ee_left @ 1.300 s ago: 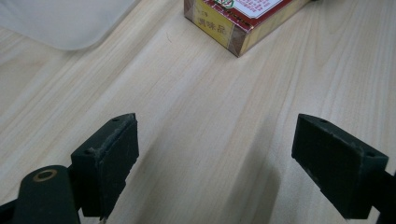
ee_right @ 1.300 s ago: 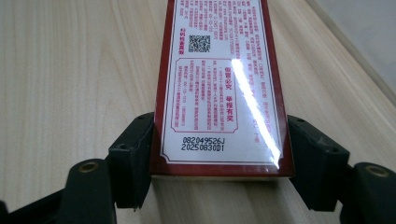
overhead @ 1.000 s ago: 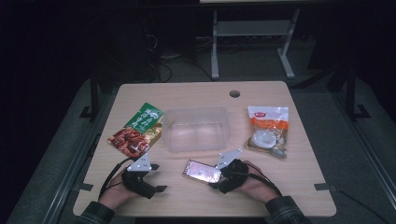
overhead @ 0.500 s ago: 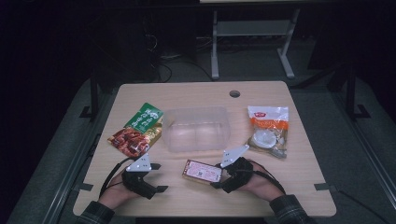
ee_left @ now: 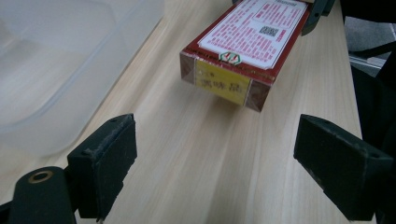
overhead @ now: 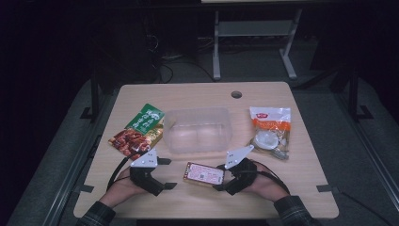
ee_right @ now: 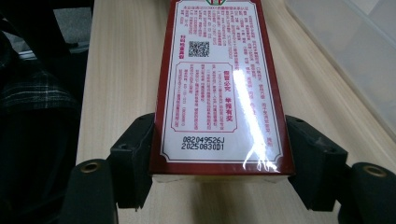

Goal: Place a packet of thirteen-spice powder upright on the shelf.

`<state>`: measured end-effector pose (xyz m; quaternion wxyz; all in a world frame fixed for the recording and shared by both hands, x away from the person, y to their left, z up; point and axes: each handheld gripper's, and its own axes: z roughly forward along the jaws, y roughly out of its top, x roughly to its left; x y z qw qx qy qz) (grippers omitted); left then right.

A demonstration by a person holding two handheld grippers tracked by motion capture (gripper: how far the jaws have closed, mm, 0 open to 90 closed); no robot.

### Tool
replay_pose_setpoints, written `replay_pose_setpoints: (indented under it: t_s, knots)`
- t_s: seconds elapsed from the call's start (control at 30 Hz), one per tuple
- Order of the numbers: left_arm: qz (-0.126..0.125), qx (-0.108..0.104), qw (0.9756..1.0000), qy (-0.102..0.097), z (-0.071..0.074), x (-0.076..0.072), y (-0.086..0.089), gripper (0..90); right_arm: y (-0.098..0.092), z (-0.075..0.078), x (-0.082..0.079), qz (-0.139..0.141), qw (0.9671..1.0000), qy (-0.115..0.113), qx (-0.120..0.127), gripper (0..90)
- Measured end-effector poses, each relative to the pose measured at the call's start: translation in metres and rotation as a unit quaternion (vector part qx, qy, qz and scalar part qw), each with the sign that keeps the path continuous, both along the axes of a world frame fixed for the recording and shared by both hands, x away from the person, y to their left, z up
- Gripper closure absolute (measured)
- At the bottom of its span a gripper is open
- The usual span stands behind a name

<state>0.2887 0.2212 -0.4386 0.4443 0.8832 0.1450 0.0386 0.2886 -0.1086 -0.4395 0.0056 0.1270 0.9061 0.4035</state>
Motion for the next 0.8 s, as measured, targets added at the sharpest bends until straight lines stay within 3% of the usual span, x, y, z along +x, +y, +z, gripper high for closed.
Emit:
replay_pose_setpoints:
  t_s: [0.1,0.27,0.33,0.47,0.7,0.8]
  knots:
    - [-0.015,-0.012,0.9998,0.002,0.000,0.001,-0.007,12.7,0.000,0.002,0.000,0.010,0.9999,-0.002,0.004,31.7]
    - [-0.035,-0.008,0.9993,0.000,0.000,0.002,-0.016,12.6,-0.001,0.005,-0.001,0.021,0.9997,-0.004,0.011,31.7]
    - [-0.043,-0.008,0.9991,-0.003,0.001,0.002,-0.020,12.6,-0.002,0.005,0.001,0.031,0.9993,-0.019,0.006,31.7]
    - [-0.055,-0.012,0.9984,-0.003,0.002,0.002,-0.030,12.5,-0.001,0.007,-0.002,0.029,0.9994,-0.010,0.013,31.7]
    - [-0.082,-0.013,0.9966,-0.005,0.003,0.001,-0.045,12.6,0.002,0.006,-0.002,0.061,0.9977,-0.025,0.018,31.7]
    - [-0.091,-0.013,0.9957,-0.006,0.002,0.000,-0.049,12.5,0.004,0.007,-0.002,0.062,0.9976,-0.025,0.018,31.7]
